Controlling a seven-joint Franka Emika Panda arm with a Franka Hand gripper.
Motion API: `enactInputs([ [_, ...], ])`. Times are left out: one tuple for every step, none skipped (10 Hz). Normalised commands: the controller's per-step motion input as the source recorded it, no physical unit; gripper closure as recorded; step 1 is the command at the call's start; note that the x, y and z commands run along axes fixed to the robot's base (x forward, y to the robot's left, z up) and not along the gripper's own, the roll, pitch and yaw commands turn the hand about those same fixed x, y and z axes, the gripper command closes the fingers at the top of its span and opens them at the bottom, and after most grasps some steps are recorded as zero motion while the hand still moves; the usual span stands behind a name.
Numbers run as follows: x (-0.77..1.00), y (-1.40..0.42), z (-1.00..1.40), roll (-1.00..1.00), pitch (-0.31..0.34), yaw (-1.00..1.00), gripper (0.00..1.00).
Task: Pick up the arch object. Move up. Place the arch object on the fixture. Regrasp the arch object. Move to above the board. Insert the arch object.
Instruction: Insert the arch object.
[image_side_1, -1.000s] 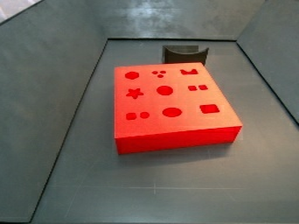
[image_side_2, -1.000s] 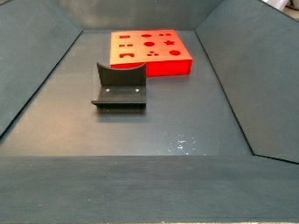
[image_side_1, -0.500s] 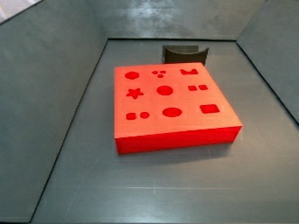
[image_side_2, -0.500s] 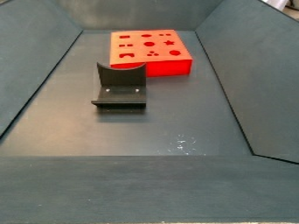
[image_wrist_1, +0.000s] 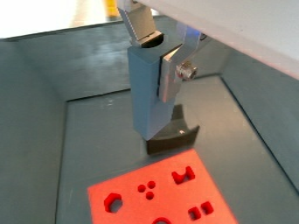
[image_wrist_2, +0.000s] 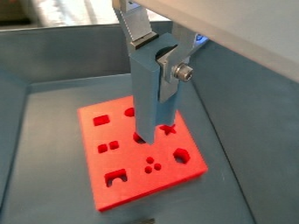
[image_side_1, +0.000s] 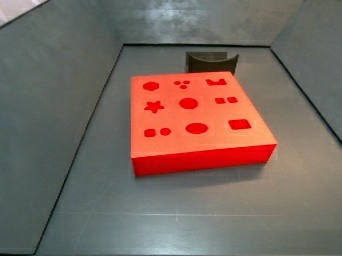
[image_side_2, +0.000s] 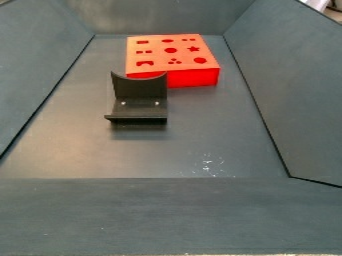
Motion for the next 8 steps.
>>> enactInputs([
  [0.00, 0.00, -0.37, 0.00, -0.006, -1.00, 1.00],
  [0.00, 0.00, -0.45, -0.02, -0.007, -1.00, 1.00],
  [0.00, 0.00, -0.47, -0.02, -0.013, -1.00, 1.00],
  [0.00, 0.00, -0.47, -0.03, -0.027, -1.00, 1.00],
  [0.10, 0.00, -0.35, -0.07, 0.000, -0.90, 1.00],
  [-0.08, 0.00, -0.15, 0.00, 0.000, -0.09, 1.00],
  [0.00, 0.03, -0.80, 0.15, 0.000, 0.12, 1.00],
  [0.11, 0.10, -1.00, 0.10, -0.049, 0.34, 1.00],
])
